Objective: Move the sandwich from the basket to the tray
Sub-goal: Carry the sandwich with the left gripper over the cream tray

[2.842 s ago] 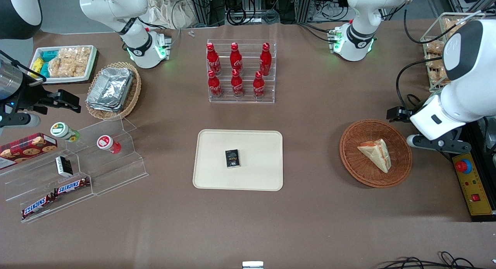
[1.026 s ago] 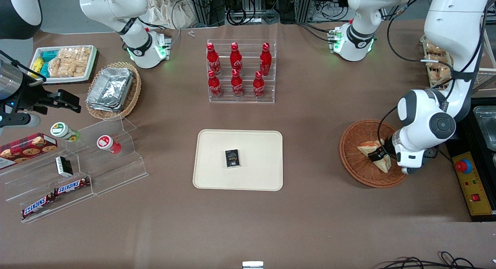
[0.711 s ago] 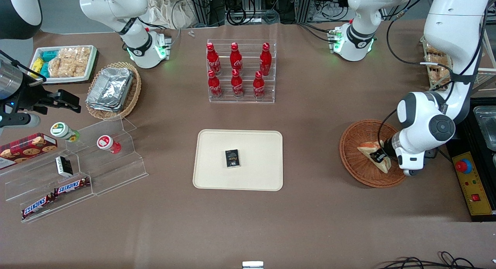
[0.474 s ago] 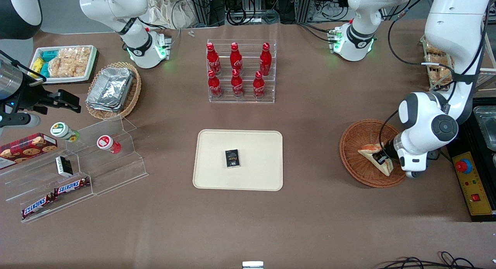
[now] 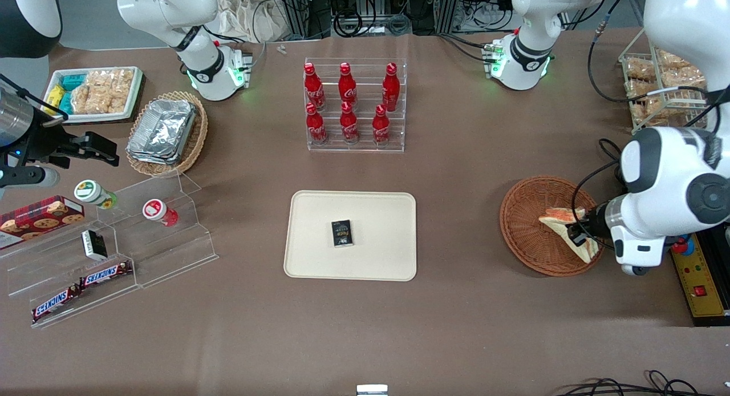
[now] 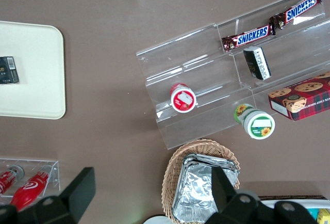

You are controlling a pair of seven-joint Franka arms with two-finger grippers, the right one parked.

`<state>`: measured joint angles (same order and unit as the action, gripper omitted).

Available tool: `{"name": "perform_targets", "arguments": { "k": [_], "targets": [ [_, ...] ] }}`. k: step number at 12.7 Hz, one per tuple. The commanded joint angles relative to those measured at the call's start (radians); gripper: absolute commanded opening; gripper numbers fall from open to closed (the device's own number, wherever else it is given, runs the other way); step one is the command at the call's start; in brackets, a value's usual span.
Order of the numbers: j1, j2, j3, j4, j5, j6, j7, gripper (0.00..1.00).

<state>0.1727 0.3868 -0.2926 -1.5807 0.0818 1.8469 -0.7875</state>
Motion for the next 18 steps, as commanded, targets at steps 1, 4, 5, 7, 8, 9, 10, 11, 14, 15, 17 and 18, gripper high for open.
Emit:
{"name": "perform_targets", "arguments": {
  "k": [1,4,5,7,8,9,10,11,14,15,17,18],
  "targets": [
    [-0.002,0.024,-0.1,0.138,0.018,-0.07,0.097,0.0],
    [-0.013,0.093,-0.291,0.186,0.026,-0.071,0.171,0.0],
    [-0.051,0.133,-0.324,0.198,0.05,-0.069,0.163,0.0],
    [-0.192,0.232,-0.32,0.261,0.12,-0.058,0.131,0.0],
    [-0.249,0.309,-0.319,0.316,0.157,-0.058,0.081,0.0],
    [-0.301,0.392,-0.319,0.376,0.191,-0.057,0.038,0.0],
    [-0.349,0.465,-0.316,0.434,0.228,-0.057,0.006,0.0],
    [-0.381,0.524,-0.315,0.48,0.254,-0.046,-0.013,0.0],
    [-0.426,0.618,-0.294,0.505,0.263,0.075,-0.022,0.0],
    [-0.441,0.645,-0.271,0.505,0.263,0.128,-0.022,0.0],
    [-0.472,0.665,-0.223,0.508,0.26,0.153,-0.021,0.13],
    [-0.472,0.667,-0.223,0.508,0.254,0.156,-0.024,0.65]
  ]
}}
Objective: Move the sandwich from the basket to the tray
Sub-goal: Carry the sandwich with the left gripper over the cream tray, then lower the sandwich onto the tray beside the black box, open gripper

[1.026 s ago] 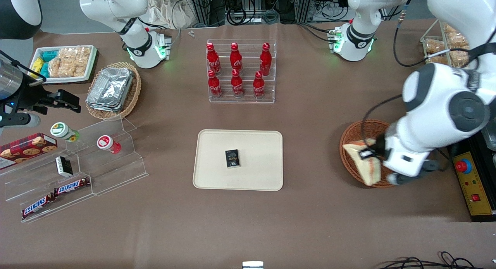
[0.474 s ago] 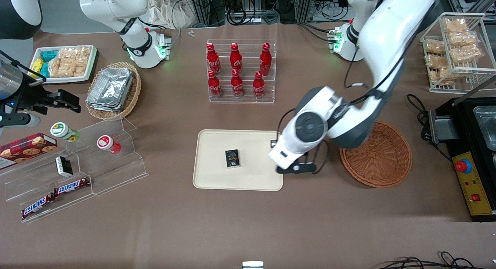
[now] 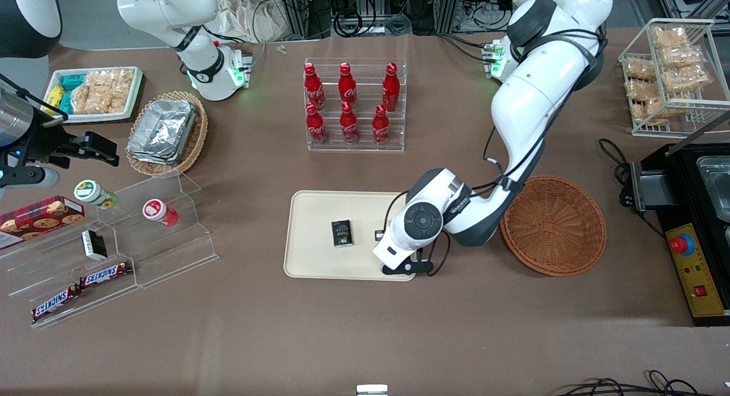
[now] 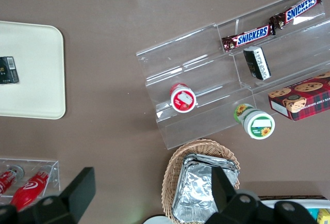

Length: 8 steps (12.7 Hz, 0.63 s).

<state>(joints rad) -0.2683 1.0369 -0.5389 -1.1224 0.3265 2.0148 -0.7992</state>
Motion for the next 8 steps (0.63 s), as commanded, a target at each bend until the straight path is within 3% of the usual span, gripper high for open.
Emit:
{"name": "perform_targets", "arguments": {
  "k": [1,6,8],
  "targets": [
    [-0.031,0.014,0.025,0.047,0.011,-0.011,-0.014,1.0],
    [-0.008,-0.127,0.027,0.042,0.011,-0.158,-0.083,1.0],
    [0.07,-0.21,0.025,0.038,0.0,-0.258,-0.075,1.0]
  ]
}}
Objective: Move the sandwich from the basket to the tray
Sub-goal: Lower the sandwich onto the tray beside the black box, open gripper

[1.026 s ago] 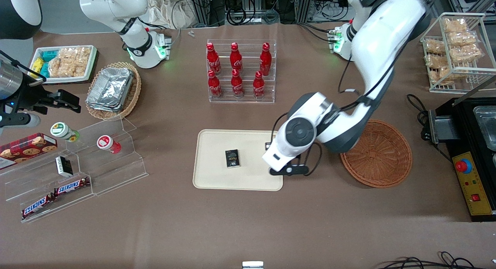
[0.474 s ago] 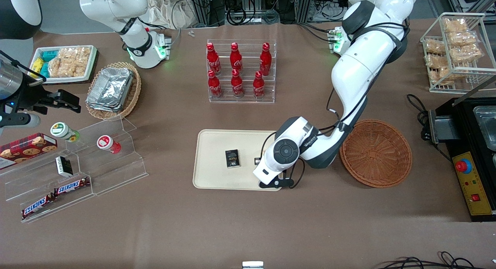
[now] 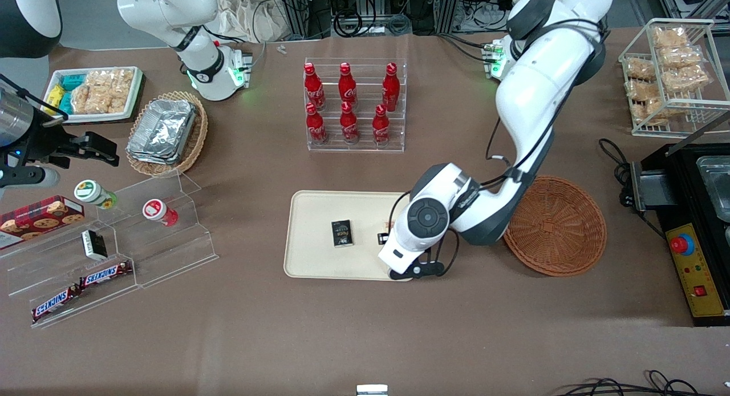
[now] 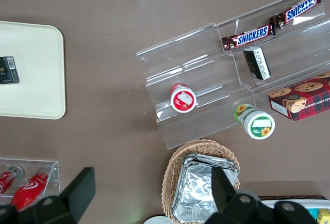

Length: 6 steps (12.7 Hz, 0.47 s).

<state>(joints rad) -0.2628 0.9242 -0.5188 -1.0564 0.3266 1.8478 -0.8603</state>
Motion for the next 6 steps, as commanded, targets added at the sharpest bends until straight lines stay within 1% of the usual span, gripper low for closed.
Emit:
{"name": "perform_targets", "arguments": {
  "k": [1,2,3,4,5,6],
  "targets": [
    [0.094,-0.138,0.003,-0.028,-0.015,-0.164,-0.005,1.0],
    [0.118,-0.19,0.006,-0.039,-0.02,-0.256,0.001,1.0],
    [0.169,-0.238,0.003,-0.078,-0.024,-0.301,0.042,1.0],
    [0.227,-0.304,0.003,-0.132,-0.068,-0.303,0.131,1.0],
    [0.261,-0.371,0.011,-0.186,-0.096,-0.303,0.215,1.0],
    [0.289,-0.431,0.014,-0.241,-0.096,-0.303,0.265,1.0]
  ]
}}
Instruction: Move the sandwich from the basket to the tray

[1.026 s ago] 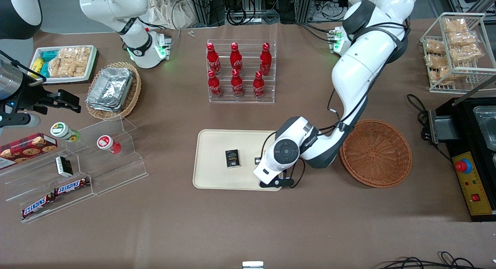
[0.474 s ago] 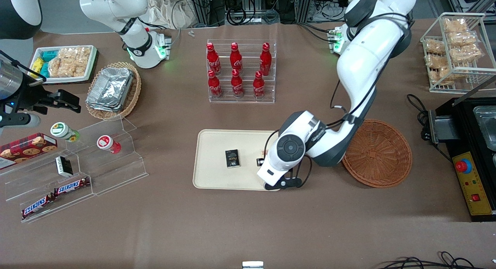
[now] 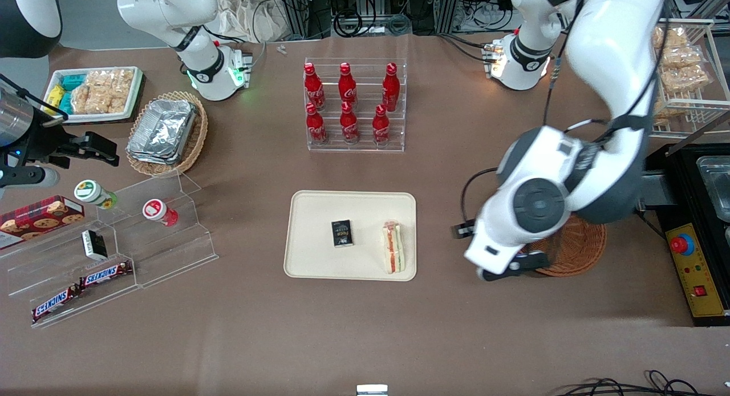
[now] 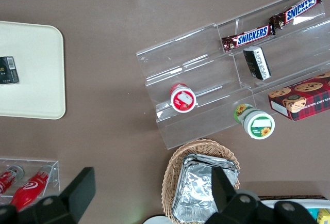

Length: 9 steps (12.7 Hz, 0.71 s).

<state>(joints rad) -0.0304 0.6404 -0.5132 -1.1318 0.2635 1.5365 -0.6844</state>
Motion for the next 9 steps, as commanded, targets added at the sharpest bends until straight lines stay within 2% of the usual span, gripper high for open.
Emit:
{"name": "perform_targets", "arguments": {
  "k": [1,3,5,7,9],
  "targets": [
    [0.058,-0.194,0.046,-0.207,-0.032,0.008,0.112,1.0],
    [0.03,-0.296,0.145,-0.29,-0.05,0.014,0.23,1.0],
    [0.017,-0.405,0.241,-0.397,-0.128,0.052,0.354,1.0],
    [-0.07,-0.52,0.39,-0.543,-0.162,0.146,0.439,1.0],
    [-0.072,-0.594,0.421,-0.644,-0.182,0.203,0.553,1.0]
  ]
}}
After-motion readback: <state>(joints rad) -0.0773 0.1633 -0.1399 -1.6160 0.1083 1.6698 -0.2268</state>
